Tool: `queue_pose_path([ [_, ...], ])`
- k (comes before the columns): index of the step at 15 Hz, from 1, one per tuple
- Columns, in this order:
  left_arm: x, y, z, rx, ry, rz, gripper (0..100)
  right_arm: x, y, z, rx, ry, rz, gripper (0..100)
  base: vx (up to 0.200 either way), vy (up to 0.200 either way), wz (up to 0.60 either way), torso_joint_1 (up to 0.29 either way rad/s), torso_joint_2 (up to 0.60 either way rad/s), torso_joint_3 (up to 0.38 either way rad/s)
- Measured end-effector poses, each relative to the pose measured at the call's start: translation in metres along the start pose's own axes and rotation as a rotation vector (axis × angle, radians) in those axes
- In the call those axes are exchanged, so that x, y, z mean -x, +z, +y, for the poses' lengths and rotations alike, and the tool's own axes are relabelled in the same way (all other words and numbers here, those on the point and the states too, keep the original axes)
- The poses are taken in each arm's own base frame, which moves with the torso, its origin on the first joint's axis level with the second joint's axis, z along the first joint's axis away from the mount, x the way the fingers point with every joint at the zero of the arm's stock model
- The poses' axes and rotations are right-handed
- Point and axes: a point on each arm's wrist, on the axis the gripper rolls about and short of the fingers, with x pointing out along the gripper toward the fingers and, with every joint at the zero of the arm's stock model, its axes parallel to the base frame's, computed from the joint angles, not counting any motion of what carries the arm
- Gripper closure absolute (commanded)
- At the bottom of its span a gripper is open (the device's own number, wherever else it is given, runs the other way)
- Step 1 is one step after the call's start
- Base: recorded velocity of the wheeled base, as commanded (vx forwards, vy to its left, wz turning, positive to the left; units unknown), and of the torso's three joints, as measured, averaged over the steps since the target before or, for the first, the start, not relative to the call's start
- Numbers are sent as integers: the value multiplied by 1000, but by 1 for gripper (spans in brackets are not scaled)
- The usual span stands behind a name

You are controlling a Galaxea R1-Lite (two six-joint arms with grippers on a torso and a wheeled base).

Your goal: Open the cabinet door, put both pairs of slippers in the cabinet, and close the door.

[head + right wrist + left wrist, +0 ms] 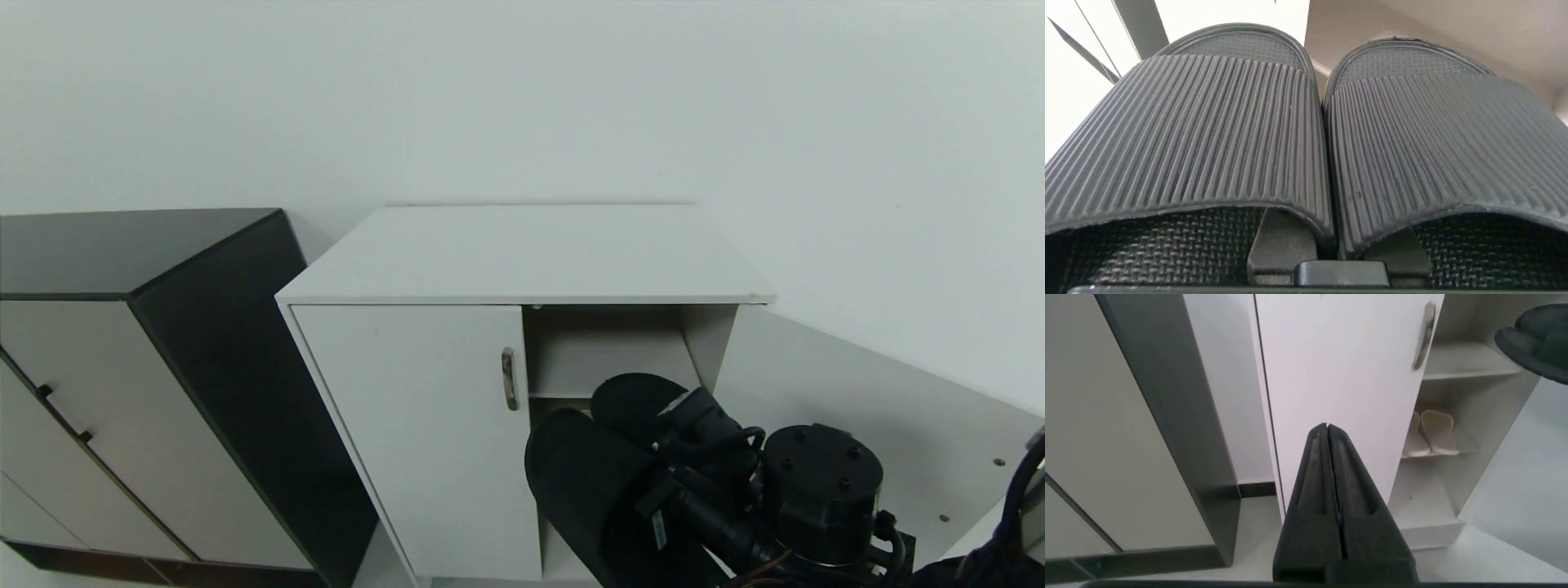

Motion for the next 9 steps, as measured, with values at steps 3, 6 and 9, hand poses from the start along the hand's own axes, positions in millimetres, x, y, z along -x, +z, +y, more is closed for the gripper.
queue_pose_path([
  [3, 0, 0, 0, 0, 0, 0, 100, 0, 0, 0, 1, -1, 2, 100, 0, 0, 0, -178, 494, 313],
  [6, 0, 0, 0, 0, 0, 0, 100, 1, -1, 1, 4, 3, 6, 100, 0, 0, 0, -155, 483, 323],
  [9, 0, 0, 0, 0, 0, 0, 100, 1, -2, 1, 5, 3, 8, 100, 0, 0, 0, -139, 465, 328],
])
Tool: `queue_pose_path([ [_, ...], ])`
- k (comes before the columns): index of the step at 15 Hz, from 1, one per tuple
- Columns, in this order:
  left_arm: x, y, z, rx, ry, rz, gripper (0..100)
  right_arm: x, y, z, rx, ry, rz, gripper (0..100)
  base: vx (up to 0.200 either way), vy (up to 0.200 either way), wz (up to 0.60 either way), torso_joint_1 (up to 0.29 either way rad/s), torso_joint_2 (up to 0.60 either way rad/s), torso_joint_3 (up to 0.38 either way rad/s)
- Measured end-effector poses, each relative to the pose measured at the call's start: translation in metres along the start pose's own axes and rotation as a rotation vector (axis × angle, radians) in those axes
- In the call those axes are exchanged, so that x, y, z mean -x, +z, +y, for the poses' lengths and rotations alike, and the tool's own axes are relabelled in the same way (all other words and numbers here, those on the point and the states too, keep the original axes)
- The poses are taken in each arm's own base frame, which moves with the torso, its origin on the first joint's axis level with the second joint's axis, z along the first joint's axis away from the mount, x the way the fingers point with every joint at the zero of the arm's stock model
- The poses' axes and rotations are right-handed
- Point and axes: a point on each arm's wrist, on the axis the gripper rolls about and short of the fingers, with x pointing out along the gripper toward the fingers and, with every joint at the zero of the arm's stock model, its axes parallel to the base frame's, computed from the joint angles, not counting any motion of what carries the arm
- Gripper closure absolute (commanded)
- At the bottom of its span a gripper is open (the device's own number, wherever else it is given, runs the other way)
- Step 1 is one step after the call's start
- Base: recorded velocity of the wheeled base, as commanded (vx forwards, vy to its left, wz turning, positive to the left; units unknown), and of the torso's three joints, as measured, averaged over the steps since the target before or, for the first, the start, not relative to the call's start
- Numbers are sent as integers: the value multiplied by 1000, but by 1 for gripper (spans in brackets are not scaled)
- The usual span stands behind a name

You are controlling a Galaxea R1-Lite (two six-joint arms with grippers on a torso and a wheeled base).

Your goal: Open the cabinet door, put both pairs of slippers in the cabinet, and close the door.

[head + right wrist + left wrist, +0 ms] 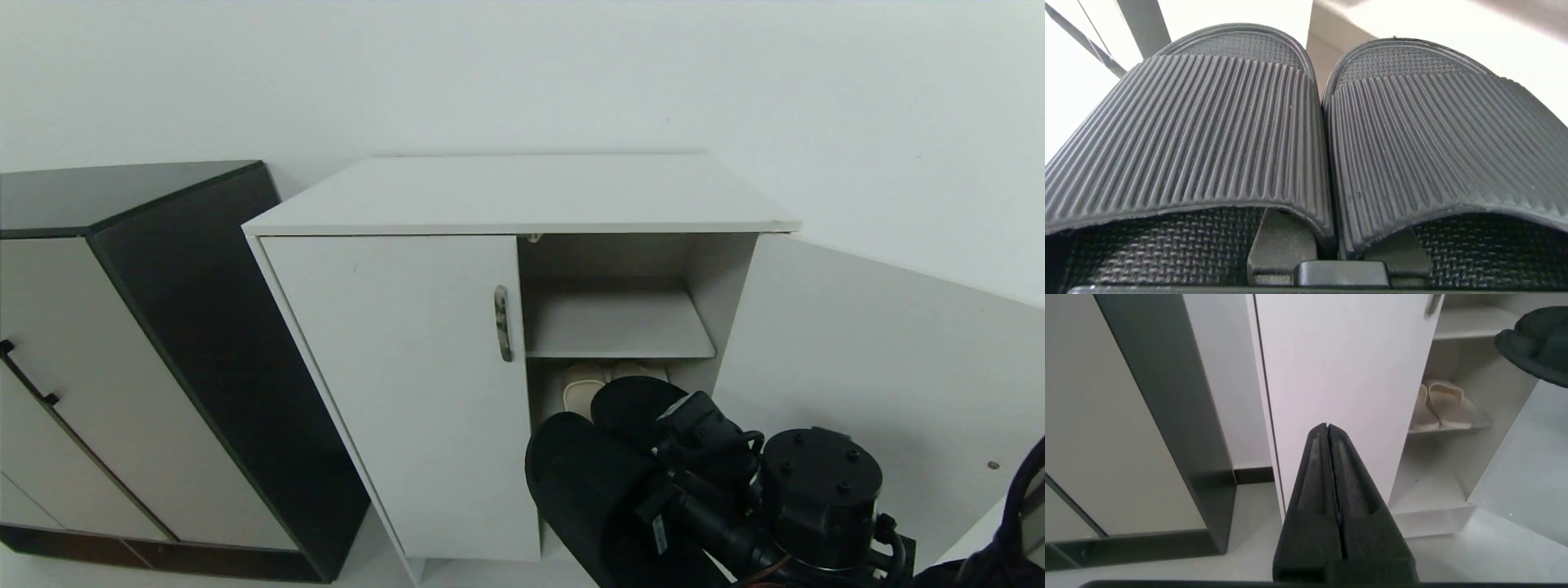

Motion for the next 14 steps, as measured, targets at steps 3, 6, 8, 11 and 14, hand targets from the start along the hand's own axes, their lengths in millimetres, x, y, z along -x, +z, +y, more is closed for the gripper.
queue_pose_path([
  [3, 0, 0, 0, 0, 0, 0, 100, 0, 0, 0, -1, 2, 1, 100, 0, 0, 0, -106, 453, 343],
  [6, 0, 0, 0, 1, 0, 0, 100, -1, -2, 1, 0, 1, 5, 100, 0, 0, 0, -62, 447, 377],
  [8, 0, 0, 0, 1, 0, 1, 100, -1, -5, 1, 5, -1, 20, 100, 0, 0, 0, -32, 374, 339],
  [11, 0, 0, 0, 1, 0, 0, 100, -5, -10, 0, 24, -31, 42, 100, 0, 0, 0, -7, 110, 95],
  [14, 0, 0, 0, 1, 0, 0, 100, -25, 4, 4, -14, -180, 54, 100, 0, 0, 0, 0, 0, 0],
])
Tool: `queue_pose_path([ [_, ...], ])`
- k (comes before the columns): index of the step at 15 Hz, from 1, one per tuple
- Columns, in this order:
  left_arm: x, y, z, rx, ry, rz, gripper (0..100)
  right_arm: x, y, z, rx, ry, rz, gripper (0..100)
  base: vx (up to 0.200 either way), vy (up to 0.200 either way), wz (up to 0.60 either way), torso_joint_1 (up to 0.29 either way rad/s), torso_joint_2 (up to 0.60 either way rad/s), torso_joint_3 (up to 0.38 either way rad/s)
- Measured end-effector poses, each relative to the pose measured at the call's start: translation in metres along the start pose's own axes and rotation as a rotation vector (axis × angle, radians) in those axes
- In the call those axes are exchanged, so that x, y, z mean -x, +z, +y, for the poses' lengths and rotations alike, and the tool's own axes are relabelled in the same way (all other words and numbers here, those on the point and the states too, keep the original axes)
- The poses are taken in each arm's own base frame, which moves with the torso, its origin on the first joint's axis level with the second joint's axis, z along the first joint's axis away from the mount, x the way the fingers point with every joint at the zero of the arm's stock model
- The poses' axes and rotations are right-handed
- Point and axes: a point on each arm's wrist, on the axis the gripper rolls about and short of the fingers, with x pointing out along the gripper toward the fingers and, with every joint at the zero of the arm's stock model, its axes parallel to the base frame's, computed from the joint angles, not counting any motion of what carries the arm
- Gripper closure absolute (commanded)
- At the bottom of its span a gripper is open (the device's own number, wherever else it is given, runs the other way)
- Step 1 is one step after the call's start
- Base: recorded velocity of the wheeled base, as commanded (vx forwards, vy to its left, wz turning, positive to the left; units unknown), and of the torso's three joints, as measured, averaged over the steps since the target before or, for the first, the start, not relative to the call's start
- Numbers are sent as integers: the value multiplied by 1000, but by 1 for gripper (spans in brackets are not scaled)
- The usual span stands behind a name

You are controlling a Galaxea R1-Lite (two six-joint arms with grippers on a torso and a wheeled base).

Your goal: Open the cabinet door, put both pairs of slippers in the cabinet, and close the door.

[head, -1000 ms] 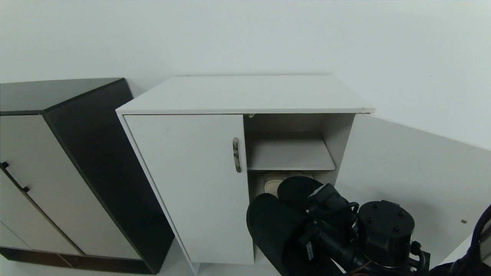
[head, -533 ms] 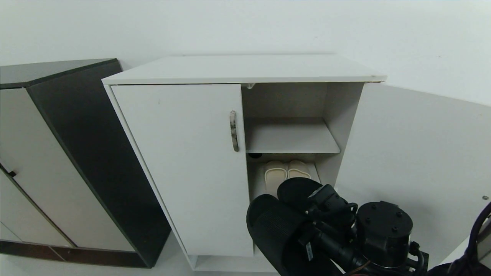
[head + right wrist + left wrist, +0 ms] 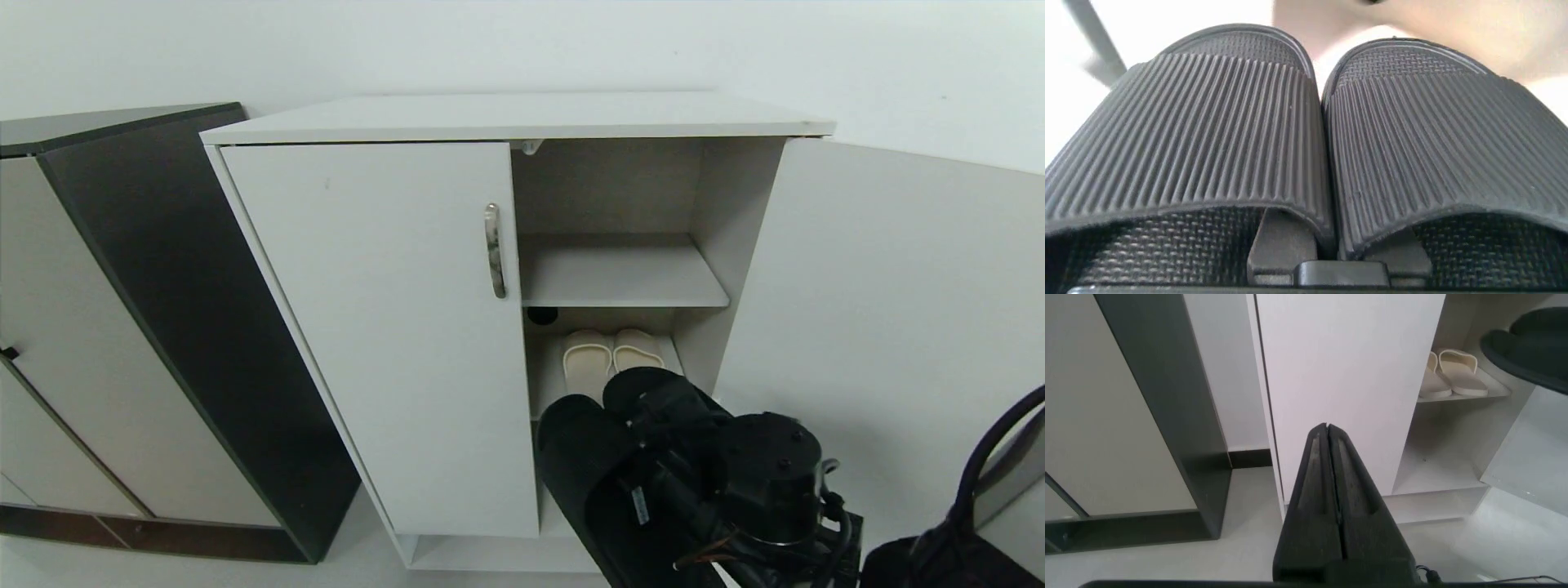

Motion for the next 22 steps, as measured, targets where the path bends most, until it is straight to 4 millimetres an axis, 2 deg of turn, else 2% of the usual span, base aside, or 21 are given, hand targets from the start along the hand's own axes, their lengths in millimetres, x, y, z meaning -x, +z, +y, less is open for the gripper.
queue_pose_path([
  [2, 0, 0, 0, 0, 0, 0, 100, -10, 8, 7, -17, -69, 129, 100, 0, 0, 0, 0, 0, 0],
  [5, 0, 0, 0, -1, 0, 0, 100, -11, 48, 15, -111, -193, 210, 100, 0, 0, 0, 0, 0, 0],
  [8, 0, 0, 0, -2, 0, 0, 100, -7, 103, 16, -205, -300, 121, 100, 0, 0, 0, 0, 0, 0],
  [10, 0, 0, 0, -1, 0, 0, 100, -5, 120, 14, -237, -343, 72, 100, 0, 0, 0, 0, 0, 0],
  [14, 0, 0, 0, -1, 0, 0, 100, -8, 121, 12, -242, -356, 69, 100, 0, 0, 0, 0, 0, 0],
  [22, 0, 0, 0, -2, 0, 0, 100, -18, 111, 6, -221, -447, 85, 100, 0, 0, 0, 0, 0, 0],
])
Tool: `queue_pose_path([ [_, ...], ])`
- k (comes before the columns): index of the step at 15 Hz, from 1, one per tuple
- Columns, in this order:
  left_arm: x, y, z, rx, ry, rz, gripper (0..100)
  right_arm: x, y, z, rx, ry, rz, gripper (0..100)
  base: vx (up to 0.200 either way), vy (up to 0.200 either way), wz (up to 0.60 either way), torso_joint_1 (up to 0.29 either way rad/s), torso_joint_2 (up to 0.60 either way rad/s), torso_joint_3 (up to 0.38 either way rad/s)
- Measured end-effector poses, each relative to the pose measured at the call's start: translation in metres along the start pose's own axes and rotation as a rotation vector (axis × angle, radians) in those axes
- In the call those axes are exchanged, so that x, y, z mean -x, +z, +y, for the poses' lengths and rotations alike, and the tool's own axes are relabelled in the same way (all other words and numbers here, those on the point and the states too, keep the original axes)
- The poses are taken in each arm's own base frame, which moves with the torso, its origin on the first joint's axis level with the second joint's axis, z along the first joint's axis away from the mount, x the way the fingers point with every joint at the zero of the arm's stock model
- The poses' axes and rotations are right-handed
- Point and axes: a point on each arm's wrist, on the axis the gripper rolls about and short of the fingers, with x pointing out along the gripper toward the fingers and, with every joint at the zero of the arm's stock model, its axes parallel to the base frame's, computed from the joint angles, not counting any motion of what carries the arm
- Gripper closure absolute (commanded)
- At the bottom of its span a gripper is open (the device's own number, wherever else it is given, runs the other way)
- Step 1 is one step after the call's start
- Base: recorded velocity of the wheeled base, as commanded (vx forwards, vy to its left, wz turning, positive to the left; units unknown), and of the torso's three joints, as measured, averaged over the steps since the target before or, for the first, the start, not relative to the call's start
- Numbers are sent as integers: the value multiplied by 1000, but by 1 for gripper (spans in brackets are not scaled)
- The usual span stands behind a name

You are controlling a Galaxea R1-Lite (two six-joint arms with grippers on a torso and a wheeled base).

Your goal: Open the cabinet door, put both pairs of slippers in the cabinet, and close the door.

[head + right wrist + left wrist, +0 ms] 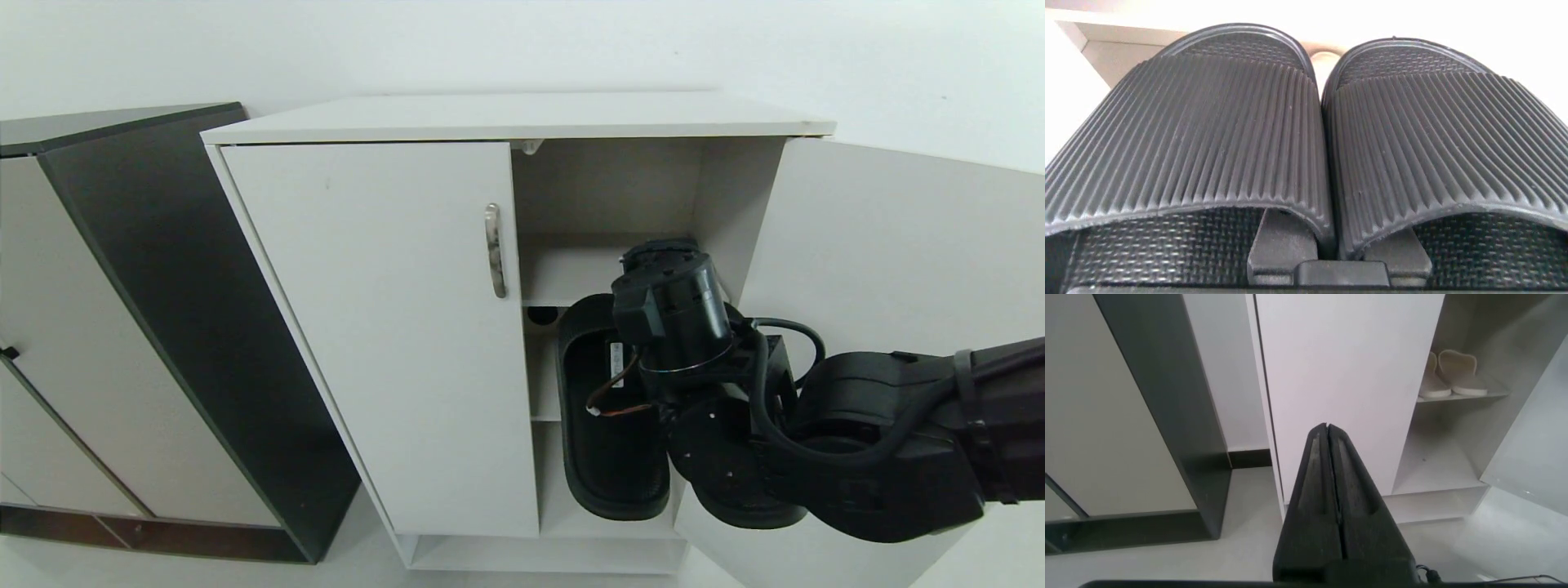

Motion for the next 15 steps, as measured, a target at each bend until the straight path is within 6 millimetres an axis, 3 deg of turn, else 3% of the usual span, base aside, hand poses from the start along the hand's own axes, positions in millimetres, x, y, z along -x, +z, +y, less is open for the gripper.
queue_pose_path([
  [1, 0, 0, 0, -1, 0, 0, 100, 0, 0, 0, 0, 0, 0, 100, 0, 0, 0, 0, 0, 0],
  [13, 0, 0, 0, -4, -1, 0, 100, 2, 2, -1, -10, -3, -9, 100, 200, 0, 0, 1, 1, 2],
  [15, 0, 0, 0, -3, -1, 0, 100, 1, 2, 0, -18, 2, -7, 100, 0, 0, 0, 0, 0, 0],
])
